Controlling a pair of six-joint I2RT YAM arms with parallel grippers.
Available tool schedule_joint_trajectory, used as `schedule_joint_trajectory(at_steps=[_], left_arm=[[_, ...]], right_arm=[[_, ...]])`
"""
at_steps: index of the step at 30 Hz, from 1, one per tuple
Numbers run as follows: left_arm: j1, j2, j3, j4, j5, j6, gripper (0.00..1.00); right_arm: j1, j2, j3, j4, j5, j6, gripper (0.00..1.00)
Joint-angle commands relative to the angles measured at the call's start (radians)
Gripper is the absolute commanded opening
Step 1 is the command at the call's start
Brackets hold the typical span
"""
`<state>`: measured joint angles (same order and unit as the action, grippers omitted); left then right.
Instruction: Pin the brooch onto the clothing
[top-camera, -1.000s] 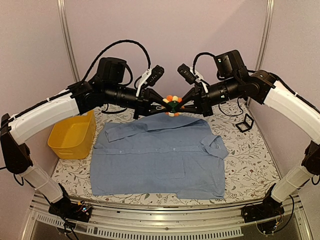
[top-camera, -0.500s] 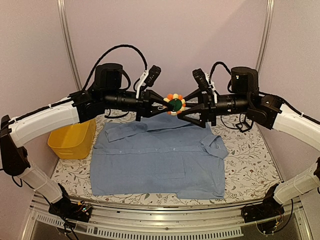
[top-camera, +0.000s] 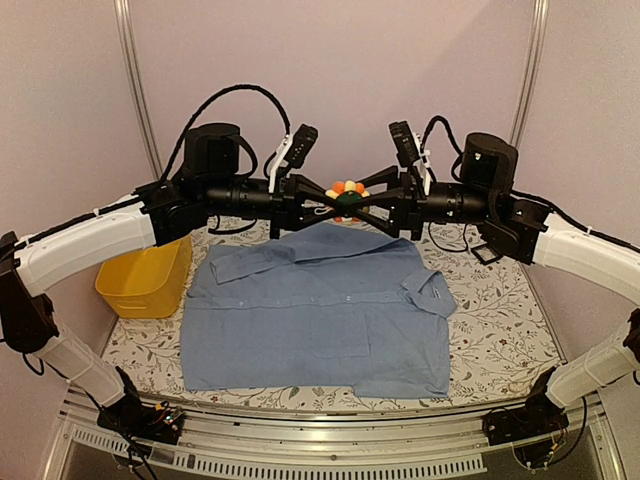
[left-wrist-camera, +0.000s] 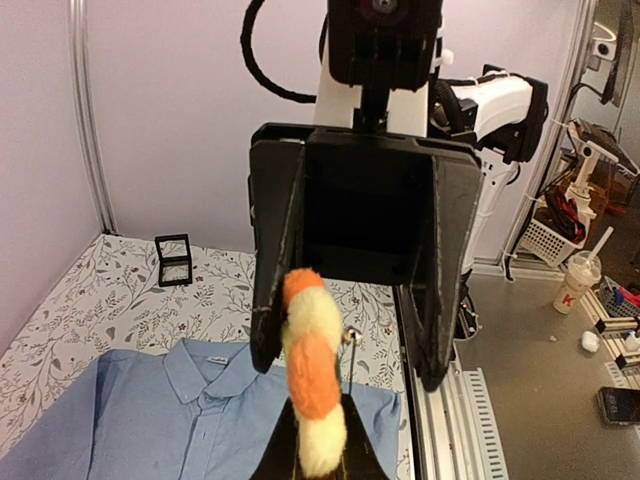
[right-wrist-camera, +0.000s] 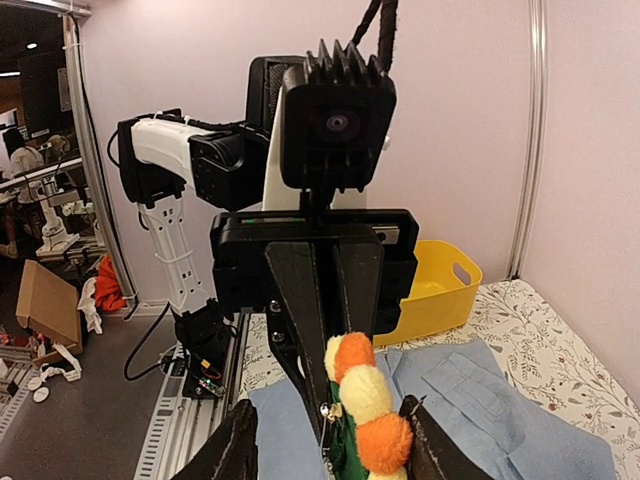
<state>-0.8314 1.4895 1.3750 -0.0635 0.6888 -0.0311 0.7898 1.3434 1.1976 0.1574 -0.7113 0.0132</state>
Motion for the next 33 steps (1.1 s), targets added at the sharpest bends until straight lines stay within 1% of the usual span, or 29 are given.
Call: schedule_joint_trajectory(at_steps=[1, 6, 15, 17, 23, 25, 27, 33], left_arm=[[-0.011, -0.025, -0.010, 0.027, 0.002, 0.002, 0.00], [-0.011, -0.026, -0.011, 0.027, 0.002, 0.005, 0.00], [-0.011, -0.029, -0.011, 0.029, 0.005, 0.013, 0.00], [-0.011, -0.029, -0.011, 0.030, 0.005, 0.013, 0.00], [-0.011, -0.035, -0.016, 0.033, 0.005, 0.012, 0.00], [-0.012, -0.037, -0.017, 0.035, 0.005, 0.013, 0.00], [-0.011, -0.037, -0.017, 0.036, 0.005, 0.013, 0.00], [-0.011, -0.035, -0.020, 0.035, 0.008, 0.016, 0.00]], right_arm=[[0.002, 0.022, 0.014, 0.042, -0.021, 0.033, 0.45], [0.002, 0.028, 0.009, 0.035, -0.018, 0.034, 0.43], [0.002, 0.018, -0.010, 0.033, -0.008, 0.030, 0.25], [0.002, 0.020, -0.012, 0.033, -0.006, 0.030, 0.25], [0.002, 0.022, -0.024, 0.033, -0.008, 0.027, 0.37], [0.002, 0.022, -0.026, 0.031, -0.008, 0.027, 0.38], [0.002, 0.022, -0.028, 0.031, -0.005, 0.029, 0.37], [0.002, 0.020, -0.025, 0.033, 0.001, 0.035, 0.25]])
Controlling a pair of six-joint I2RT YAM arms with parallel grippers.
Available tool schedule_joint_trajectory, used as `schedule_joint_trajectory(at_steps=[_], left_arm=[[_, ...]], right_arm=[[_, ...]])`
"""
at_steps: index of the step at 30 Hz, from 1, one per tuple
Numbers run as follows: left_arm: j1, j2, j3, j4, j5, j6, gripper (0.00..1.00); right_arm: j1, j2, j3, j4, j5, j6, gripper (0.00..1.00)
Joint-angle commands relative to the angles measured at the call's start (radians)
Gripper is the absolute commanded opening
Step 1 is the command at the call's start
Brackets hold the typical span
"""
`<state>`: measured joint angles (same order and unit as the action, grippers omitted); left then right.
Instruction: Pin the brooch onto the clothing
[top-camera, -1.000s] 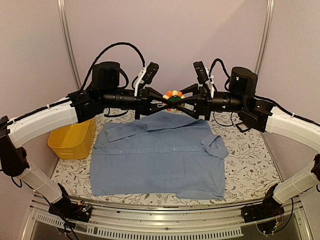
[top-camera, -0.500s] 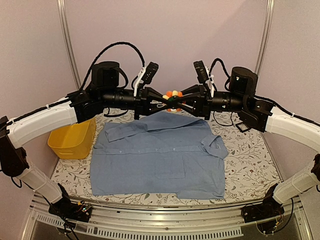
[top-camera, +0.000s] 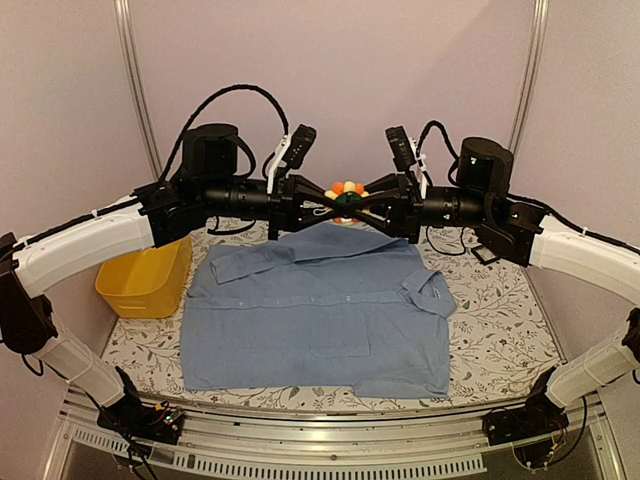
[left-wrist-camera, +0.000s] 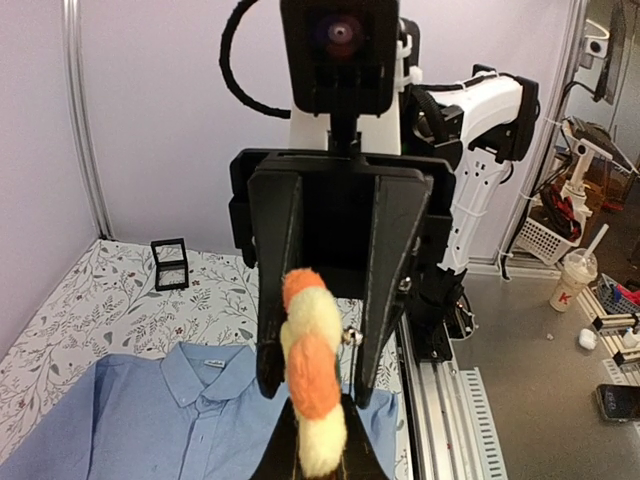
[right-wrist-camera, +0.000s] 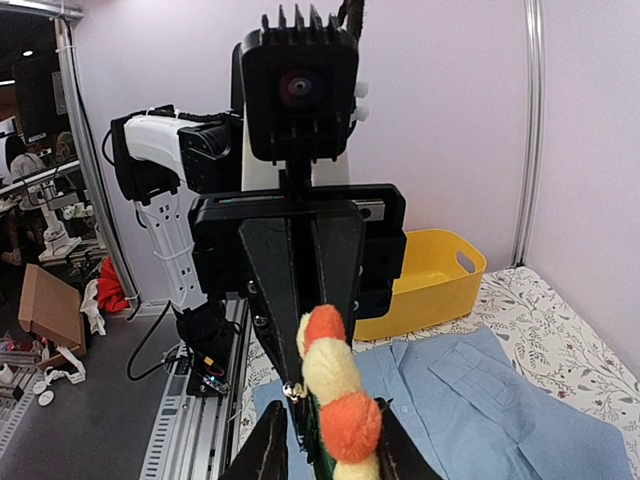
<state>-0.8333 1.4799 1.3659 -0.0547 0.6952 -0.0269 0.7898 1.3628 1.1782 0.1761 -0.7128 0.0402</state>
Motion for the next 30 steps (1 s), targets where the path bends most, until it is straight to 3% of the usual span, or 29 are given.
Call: schedule_joint_trajectory(at_steps=[1, 13, 30], left_arm=[[-0.009, -0.025, -0.011, 0.025, 0.001, 0.013, 0.00], [-0.048, -0.019, 0.012, -0.032, -0.029, 0.093, 0.00], [-0.077, -0.003, 0.032, -0.064, -0.040, 0.127, 0.00]], right_arm=[[0.001, 0.001, -0.003, 0.014, 0.003, 0.010, 0.22], [0.000, 0.040, 0.035, -0.026, 0.069, 0.050, 0.11], [-0.007, 0.091, 0.108, -0.120, 0.195, 0.107, 0.19]])
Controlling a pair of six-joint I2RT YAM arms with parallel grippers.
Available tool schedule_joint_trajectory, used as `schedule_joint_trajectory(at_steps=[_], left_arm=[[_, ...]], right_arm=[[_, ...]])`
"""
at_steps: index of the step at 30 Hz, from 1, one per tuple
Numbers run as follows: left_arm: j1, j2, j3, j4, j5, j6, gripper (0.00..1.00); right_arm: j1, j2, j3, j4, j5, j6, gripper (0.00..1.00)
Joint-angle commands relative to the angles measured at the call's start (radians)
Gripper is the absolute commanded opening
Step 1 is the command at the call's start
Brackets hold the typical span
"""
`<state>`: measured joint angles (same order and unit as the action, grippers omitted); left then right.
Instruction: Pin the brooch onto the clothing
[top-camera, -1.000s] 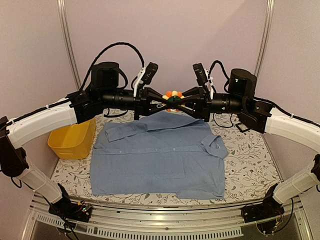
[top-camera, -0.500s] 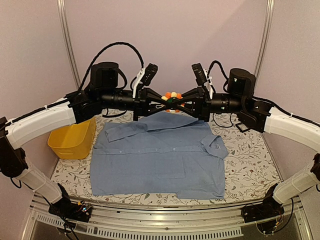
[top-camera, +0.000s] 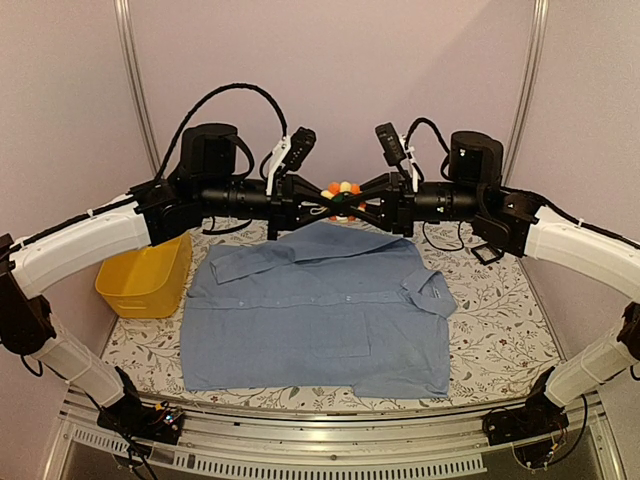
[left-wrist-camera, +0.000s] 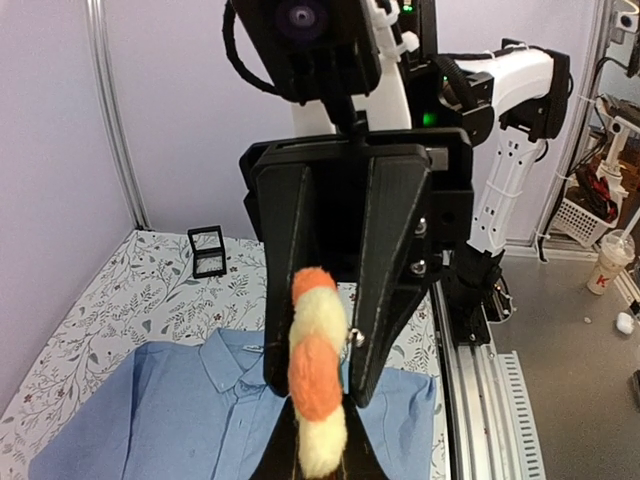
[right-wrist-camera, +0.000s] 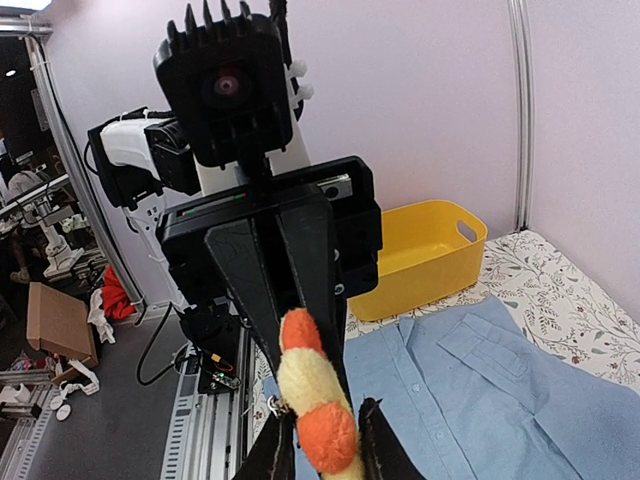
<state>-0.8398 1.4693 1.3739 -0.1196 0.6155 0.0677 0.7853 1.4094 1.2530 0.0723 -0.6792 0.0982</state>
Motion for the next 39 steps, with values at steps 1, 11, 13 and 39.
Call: schedule_joint_trajectory(at_steps=[1, 11, 13, 39], left_arm=[[-0.071, 0.008, 0.024, 0.002, 0.040, 0.032, 0.00], [-0.070, 0.000, 0.015, 0.016, 0.029, 0.028, 0.00], [-0.070, -0.006, 0.007, 0.023, 0.017, 0.024, 0.00], [-0.018, -0.026, -0.015, 0.063, -0.005, -0.045, 0.00]], right_arm=[[-0.003, 0.046, 0.033, -0.018, 0.165, 0.049, 0.20], [-0.003, 0.054, 0.043, -0.044, 0.156, 0.032, 0.28], [-0.003, 0.051, 0.045, -0.051, 0.145, 0.023, 0.33], [-0.007, -0.111, -0.042, -0.032, 0.040, -0.155, 0.31]])
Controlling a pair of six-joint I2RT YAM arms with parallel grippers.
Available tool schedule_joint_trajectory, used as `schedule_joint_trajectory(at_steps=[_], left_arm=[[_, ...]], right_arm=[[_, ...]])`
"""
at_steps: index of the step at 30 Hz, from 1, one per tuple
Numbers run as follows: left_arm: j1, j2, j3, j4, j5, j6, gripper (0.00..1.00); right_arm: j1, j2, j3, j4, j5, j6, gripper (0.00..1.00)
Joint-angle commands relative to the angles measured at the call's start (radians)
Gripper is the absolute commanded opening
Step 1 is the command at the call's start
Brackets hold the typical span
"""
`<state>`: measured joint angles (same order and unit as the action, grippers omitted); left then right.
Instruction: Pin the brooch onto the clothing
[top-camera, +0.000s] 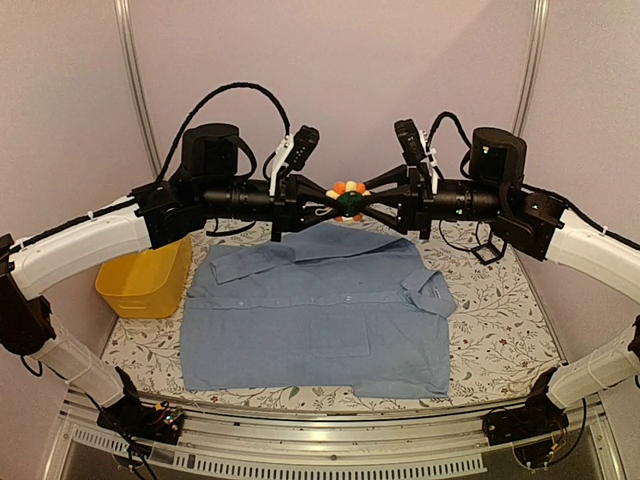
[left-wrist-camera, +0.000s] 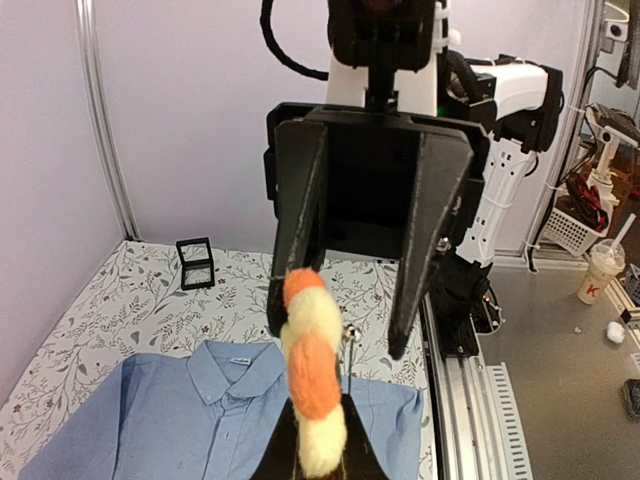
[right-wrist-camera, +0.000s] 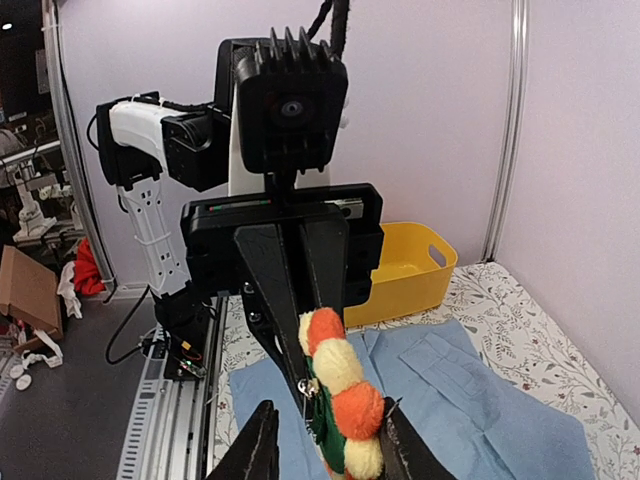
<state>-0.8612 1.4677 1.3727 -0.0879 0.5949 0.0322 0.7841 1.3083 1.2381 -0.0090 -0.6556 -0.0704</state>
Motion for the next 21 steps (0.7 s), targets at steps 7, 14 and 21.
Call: schedule_joint_trajectory(at_steps=[7, 14, 21], left_arm=[[0.005, -0.033, -0.021, 0.047, 0.018, -0.013, 0.00], [0.007, -0.038, -0.026, 0.054, 0.035, -0.018, 0.00], [0.007, -0.042, -0.030, 0.056, 0.039, -0.017, 0.00]], right_arm=[[-0.008, 0.004, -0.032, 0.048, 0.009, 0.023, 0.32], [-0.008, 0.020, -0.026, 0.040, 0.012, 0.026, 0.26], [-0.009, 0.028, -0.019, 0.034, -0.003, 0.024, 0.09]])
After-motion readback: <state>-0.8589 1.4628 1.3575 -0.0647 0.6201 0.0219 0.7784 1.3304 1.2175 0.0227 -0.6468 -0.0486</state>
